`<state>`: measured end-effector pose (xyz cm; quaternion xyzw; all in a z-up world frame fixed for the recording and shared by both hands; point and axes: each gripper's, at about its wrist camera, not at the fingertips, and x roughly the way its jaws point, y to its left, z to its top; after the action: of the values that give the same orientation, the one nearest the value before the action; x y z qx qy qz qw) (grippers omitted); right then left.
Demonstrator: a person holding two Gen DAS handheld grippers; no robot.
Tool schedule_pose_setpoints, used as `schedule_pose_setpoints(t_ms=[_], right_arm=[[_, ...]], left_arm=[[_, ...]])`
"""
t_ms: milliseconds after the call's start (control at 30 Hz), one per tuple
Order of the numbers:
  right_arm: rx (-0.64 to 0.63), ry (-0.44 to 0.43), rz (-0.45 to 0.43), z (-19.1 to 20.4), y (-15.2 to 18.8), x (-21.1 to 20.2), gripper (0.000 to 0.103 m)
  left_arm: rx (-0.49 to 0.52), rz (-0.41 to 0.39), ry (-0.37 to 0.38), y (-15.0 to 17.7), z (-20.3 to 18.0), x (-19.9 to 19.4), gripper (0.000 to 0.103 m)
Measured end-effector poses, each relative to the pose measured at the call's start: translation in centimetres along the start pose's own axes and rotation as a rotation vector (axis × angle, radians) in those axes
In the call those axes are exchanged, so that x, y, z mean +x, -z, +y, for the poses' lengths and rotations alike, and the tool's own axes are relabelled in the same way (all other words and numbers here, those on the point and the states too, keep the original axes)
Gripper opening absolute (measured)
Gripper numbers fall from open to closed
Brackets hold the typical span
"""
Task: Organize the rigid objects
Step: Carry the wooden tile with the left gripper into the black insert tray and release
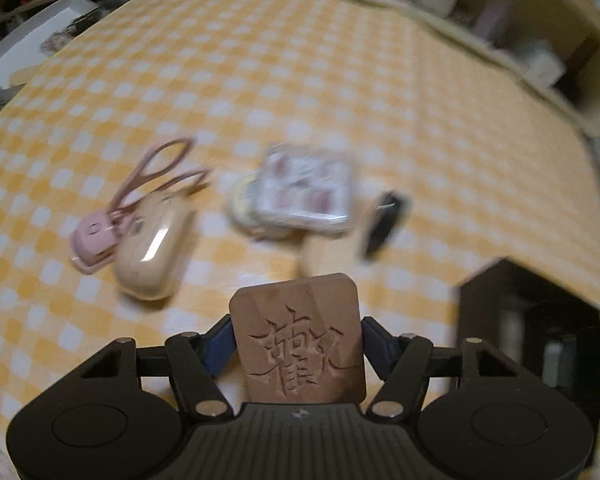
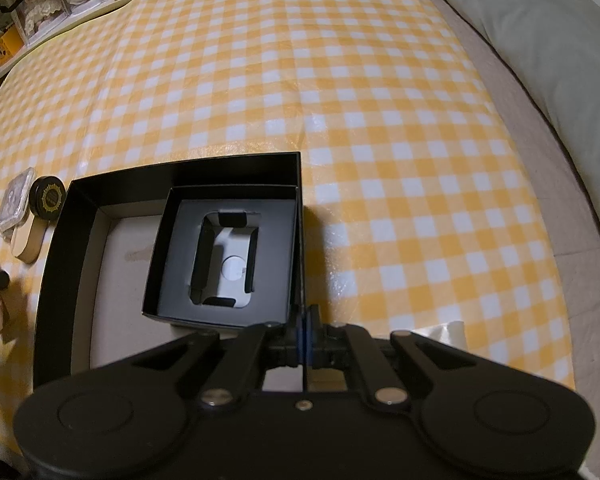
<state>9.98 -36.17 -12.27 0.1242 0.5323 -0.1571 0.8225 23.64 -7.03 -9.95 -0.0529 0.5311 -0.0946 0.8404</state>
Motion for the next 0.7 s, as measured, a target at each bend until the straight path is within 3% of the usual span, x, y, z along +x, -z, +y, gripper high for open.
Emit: schedule_pose_setpoints(t_ms=[233, 433, 533, 700], right_arm=[[-0.001, 0.000, 0.000, 0.1, 0.0, 0.2, 0.002], [-0.004, 0.004, -0.001, 0.1, 0.1, 0.0, 0.002], [-0.009, 0.007, -0.002, 0.1, 0.0, 0.1, 0.002], [-0.010, 0.008, -0.003, 0.2, 0.0, 0.0, 0.002]], left_arm=[[0.041, -0.001, 0.222, 1.6, -4.6, -3.4, 0.067], [0.067, 0.010, 0.361, 2.7, -10.3, -2.9, 0.067], [0.086, 0.014, 0.402, 2.9, -13.2, -1.4, 0.067], [0.114, 0.060, 0.394, 3.6, -16.6, 2.2, 0.067]])
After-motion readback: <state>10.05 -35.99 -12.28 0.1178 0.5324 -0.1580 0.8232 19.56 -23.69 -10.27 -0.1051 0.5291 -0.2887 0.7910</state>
